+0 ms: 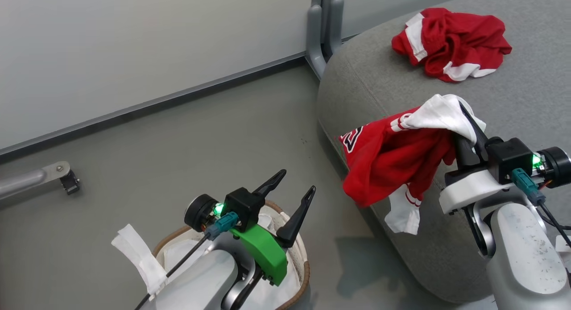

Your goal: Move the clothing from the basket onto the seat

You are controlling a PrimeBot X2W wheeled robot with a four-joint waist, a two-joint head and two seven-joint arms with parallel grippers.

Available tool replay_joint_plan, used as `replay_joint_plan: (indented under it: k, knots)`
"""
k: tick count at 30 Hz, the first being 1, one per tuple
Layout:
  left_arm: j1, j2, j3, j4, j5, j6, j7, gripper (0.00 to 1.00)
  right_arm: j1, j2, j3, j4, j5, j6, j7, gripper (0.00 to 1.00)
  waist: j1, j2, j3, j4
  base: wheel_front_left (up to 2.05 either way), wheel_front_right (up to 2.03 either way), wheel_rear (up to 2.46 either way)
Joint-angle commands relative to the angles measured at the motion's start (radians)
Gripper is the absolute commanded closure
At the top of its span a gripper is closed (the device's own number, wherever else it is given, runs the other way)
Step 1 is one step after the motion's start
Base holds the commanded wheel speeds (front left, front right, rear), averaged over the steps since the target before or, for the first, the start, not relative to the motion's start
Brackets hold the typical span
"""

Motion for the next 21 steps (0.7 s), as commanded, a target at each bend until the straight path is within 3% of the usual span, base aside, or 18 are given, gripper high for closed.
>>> replay_joint_plan:
  k: [1, 13, 21]
  knots:
    - [0.005, -0.003, 0.003, -0.004, 0.012, 0.001, -0.003, 0.00, 0.015, -0.003, -0.006, -0.007, -0.004, -0.001, -0.002, 1.00, 0.0000, -0.0001, 0.027, -0.040, 0.00, 0.00, 0.00]
    - [-0.024, -0.008, 0.001, 0.005, 0.039, -0.011, -0.003, 0.00, -0.006, -0.003, -0.015, 0.020, 0.009, -0.001, -0.002, 1.00, 0.0000, -0.0001, 0.070, -0.051, 0.00, 0.00, 0.00]
    - [-0.059, 0.002, 0.014, -0.010, 0.059, -0.010, -0.002, 0.00, -0.181, -0.084, 0.016, 0.129, 0.039, -0.001, -0.002, 1.00, 0.0000, -0.0001, 0.157, -0.015, 0.00, 0.00, 0.00]
